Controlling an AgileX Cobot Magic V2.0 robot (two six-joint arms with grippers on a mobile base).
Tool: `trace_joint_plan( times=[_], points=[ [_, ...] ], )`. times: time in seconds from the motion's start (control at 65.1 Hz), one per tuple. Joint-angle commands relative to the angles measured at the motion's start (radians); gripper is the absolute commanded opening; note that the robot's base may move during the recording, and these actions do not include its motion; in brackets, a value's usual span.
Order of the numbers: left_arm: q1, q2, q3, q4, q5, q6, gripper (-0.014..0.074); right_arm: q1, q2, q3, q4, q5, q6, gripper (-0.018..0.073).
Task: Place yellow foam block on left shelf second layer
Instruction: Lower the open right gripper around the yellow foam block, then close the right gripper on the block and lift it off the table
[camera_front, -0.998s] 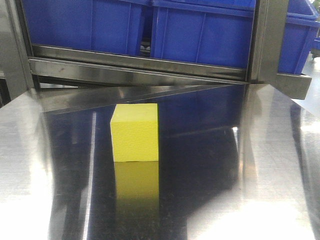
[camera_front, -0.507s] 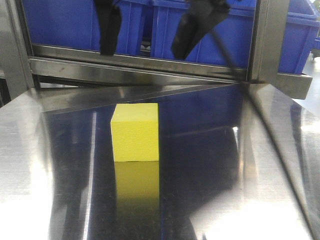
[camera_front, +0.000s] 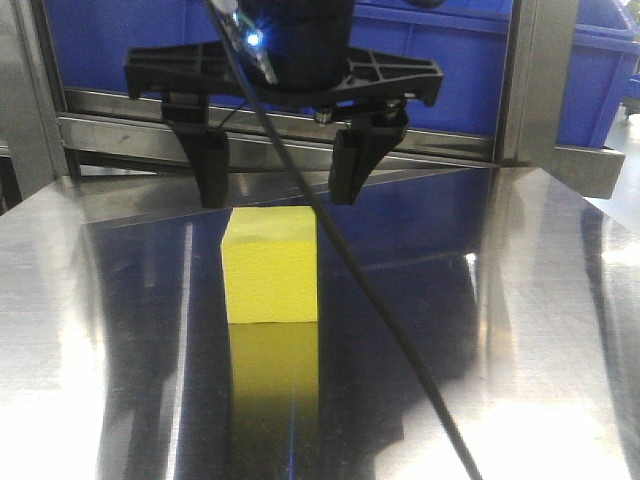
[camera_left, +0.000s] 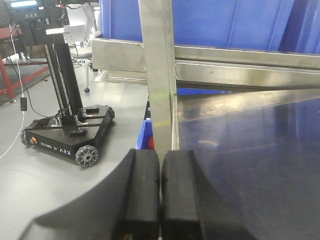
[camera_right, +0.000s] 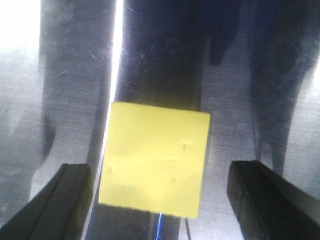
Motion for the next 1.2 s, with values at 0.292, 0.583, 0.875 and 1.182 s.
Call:
trace_joint_plan(
  times=[0.292,0.583,0.875,1.182],
  points=[
    [-0.004,-0.014,0.026,0.001,-0.084,-0.004,0.0136,0.000,0.003,-0.036,-0.041,-0.068,0.017,0.0624],
    [-0.004,-0.014,0.026,0.001,-0.084,-0.004,0.0136,0.000,0.048,-0.036,-0.042,-0.071,0.017,0.0624],
    [-0.004,-0.014,0.026,0.001,-0.084,-0.004,0.0136,-0.001,0.058,-0.036,-0.026,-0.070,0.017,0.0576],
    [-0.004,-0.014,0.026,0.001,-0.084,-0.004,0.0136,-0.040,0.042,-0.036,0.020,-0.091,0.002,0.0282]
  ],
)
